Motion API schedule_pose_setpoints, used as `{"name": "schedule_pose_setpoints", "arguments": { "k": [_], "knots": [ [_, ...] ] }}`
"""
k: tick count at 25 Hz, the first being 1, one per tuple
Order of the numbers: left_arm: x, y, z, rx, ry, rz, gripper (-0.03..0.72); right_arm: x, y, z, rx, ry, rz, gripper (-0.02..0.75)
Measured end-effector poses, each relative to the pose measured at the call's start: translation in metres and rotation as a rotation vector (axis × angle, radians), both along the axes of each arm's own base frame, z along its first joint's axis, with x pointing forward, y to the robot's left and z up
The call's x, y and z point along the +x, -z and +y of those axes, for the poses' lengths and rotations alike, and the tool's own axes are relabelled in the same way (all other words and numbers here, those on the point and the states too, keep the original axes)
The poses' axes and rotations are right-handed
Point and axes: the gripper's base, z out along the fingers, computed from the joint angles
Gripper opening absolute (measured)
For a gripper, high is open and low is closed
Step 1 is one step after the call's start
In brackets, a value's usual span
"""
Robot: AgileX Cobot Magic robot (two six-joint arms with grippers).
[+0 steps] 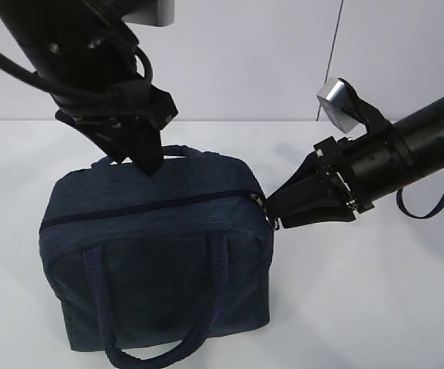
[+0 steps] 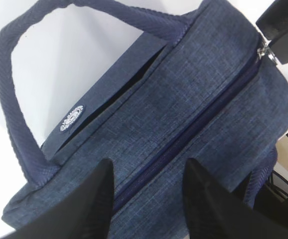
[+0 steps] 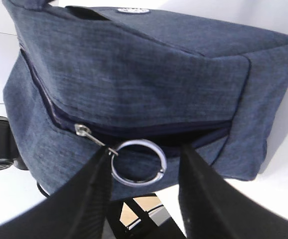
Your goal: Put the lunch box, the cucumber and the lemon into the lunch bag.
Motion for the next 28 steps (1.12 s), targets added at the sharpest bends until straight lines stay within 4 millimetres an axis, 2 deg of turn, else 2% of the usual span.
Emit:
{"name": "schedule_pose_setpoints", "arguments": {
  "k": [7, 14, 28],
  "knots": [
    [0.0, 0.0, 0.0, -0.001, -0.001, 0.001, 0.325, 0.001, 0.001, 0.001, 0.015, 0.0, -0.014, 0.319],
    [0.0, 0.0, 0.0, -0.002, -0.002, 0.002, 0.325, 0.006, 0.018, 0.002, 0.025, 0.006, 0.026, 0.319],
    [0.0, 0.001, 0.0, -0.001, -0.003, 0.004, 0.325, 0.008, 0.017, 0.003, 0.055, 0.009, -0.006, 0.319]
  ]
}}
